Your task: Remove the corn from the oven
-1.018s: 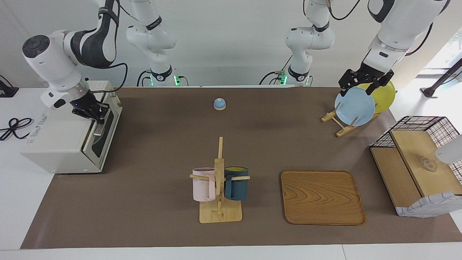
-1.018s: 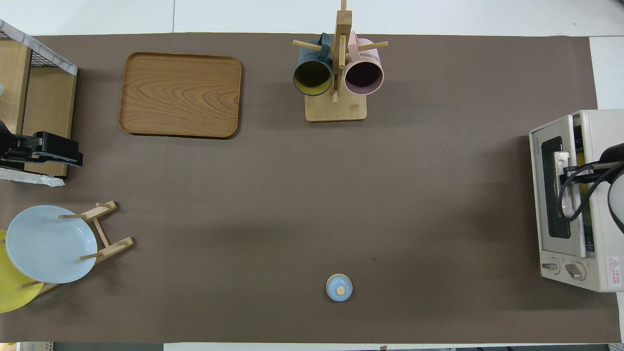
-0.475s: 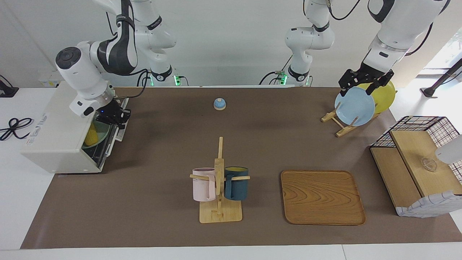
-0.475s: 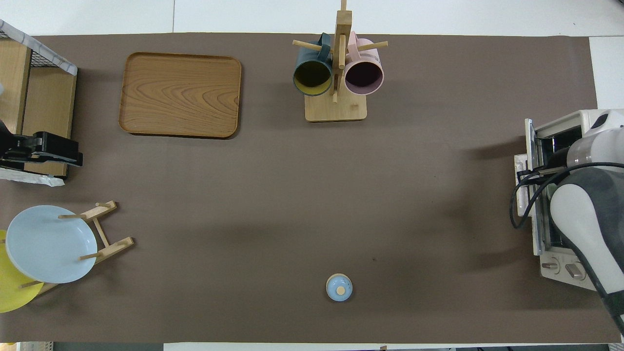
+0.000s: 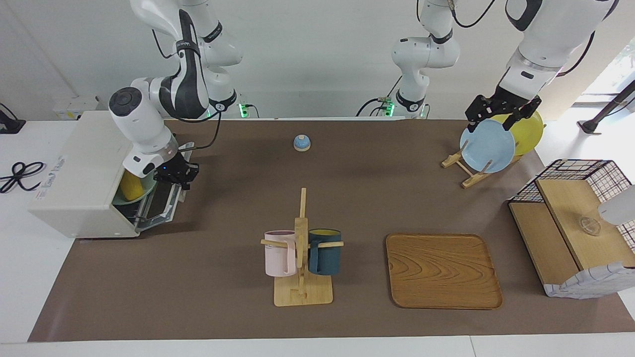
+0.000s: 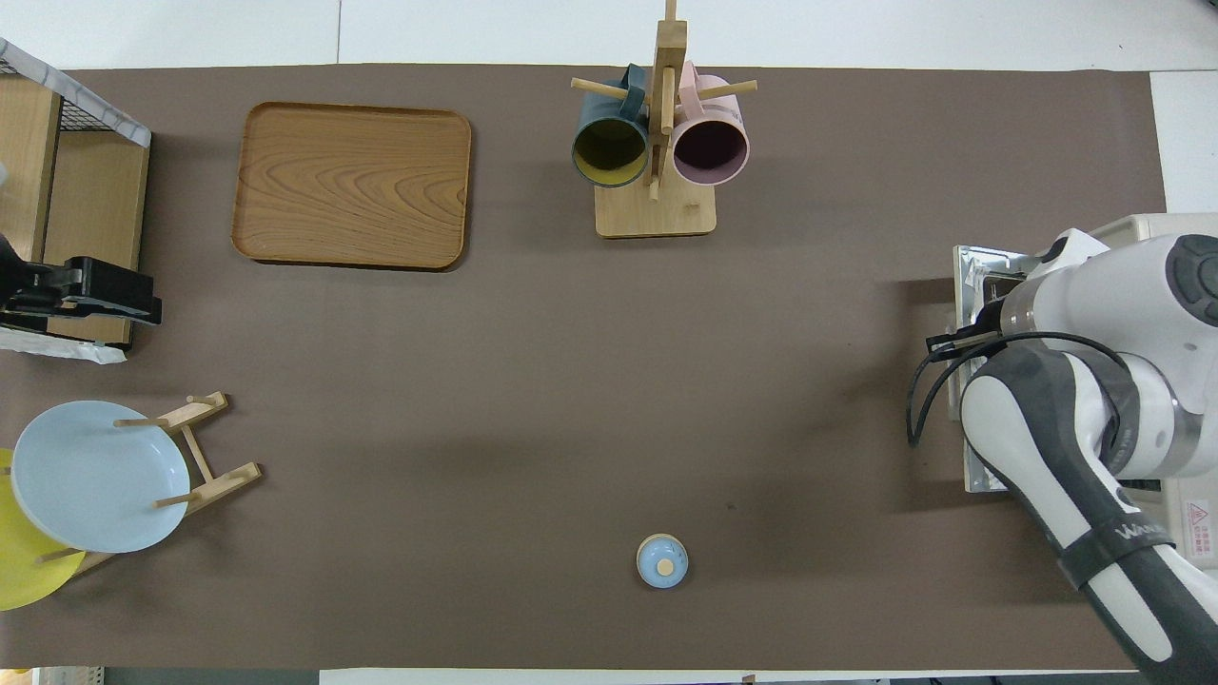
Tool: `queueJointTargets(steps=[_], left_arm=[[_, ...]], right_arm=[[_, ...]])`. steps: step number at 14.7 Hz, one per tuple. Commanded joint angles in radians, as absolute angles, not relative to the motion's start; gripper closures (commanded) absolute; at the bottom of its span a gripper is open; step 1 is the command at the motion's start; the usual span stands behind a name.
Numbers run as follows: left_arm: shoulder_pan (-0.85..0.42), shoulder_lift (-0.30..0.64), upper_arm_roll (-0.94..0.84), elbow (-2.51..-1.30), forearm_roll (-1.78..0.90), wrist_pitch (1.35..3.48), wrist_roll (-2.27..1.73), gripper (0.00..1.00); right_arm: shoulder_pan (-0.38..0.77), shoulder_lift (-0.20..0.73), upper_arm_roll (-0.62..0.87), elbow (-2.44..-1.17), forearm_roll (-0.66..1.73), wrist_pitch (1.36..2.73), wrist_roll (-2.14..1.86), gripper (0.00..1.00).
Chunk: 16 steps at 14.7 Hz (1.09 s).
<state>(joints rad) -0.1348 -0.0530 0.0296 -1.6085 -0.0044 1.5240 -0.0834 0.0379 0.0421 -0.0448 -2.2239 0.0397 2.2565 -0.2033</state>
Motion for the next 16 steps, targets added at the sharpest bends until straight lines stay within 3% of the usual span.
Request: queueJointTargets(steps=[1, 11, 16], left_arm=[[-0.121, -0.069, 0.021, -1.617, -0.002, 1.513, -0.08, 0.0], [-0.121, -0.069, 0.021, -1.617, -0.002, 1.513, -0.08, 0.0], [-0.121, -0.069, 0.021, -1.617, -0.002, 1.513, -0.08, 0.0]], right_arm=[[0.028, 0.064, -0.06, -2.253, 0.021, 2.347, -0.204, 1.0], [0.061, 0.112, -0.06, -2.269, 0.112, 2.379, -0.181, 1.0], [0.107, 0.117, -0.06, -2.203, 0.21, 2.311, -0.179, 1.0]])
